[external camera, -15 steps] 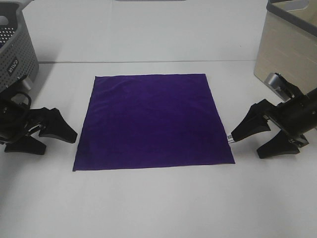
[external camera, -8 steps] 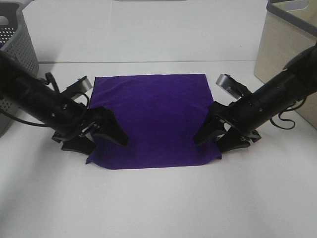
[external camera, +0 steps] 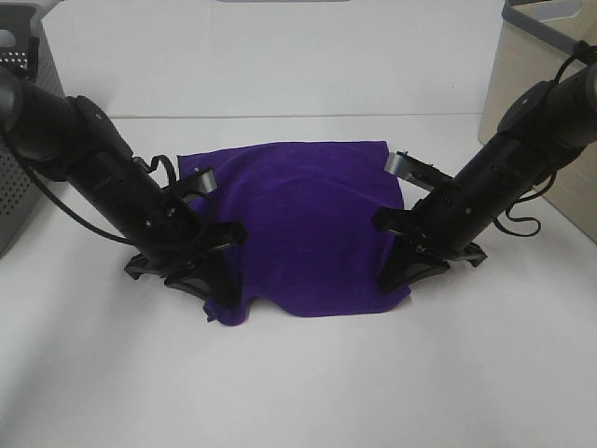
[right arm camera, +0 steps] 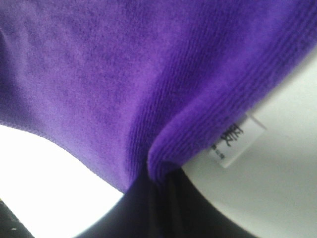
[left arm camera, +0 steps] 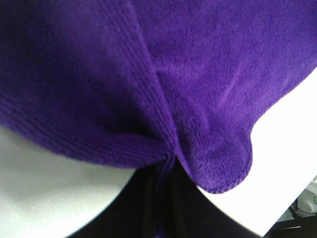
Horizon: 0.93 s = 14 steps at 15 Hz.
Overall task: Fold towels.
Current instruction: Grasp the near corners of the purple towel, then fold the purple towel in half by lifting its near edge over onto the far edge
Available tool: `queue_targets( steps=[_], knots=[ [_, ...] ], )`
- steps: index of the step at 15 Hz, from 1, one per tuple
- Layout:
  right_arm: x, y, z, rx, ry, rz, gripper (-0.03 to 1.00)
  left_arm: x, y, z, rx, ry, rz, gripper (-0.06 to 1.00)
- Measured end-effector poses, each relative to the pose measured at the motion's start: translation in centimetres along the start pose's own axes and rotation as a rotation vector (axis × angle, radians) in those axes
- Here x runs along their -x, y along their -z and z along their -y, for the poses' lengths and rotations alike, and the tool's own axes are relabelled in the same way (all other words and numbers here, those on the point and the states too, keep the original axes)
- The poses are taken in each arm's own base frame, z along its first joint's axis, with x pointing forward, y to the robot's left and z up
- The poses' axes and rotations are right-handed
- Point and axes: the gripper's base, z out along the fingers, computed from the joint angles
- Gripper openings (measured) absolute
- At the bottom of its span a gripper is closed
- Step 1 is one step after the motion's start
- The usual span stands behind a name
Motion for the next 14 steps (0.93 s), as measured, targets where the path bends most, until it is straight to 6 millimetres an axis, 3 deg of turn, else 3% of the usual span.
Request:
queue_targets(
  steps=[3,5,8,10,12,14],
  knots=[
    [-0.6,0.1,-0.3,0.033,0.008,-0.062,0.02,-0.4,0.4,0.1,0.012,-0.061,-0.048,0.0],
    [-1.3,1.1,-1.1,0.045,0.031,-0.085,0.02,-1.0,1.8,0.5,0.084,-0.157,-0.08,0.0],
    [-1.6,6.4,-4.5,0.048,0.113,0.043,0.02,-1.3,6.9,3.1,0.156,-0.258,0.017,0.0],
    [-1.3,8.6,-5.8,0.039,0.158,0.118,0.02,-0.8,9.8,4.7,0.185,-0.308,0.124,0.0],
    [1.0,9.6,-6.2,0.014,0.189,0.17,0.02,1.2,11.3,5.7,0.205,-0.344,0.225,0.0],
    [5.4,11.1,-6.6,-0.04,0.257,0.279,0.02,3.8,11.8,5.8,0.247,-0.363,0.31,0.0]
  ],
)
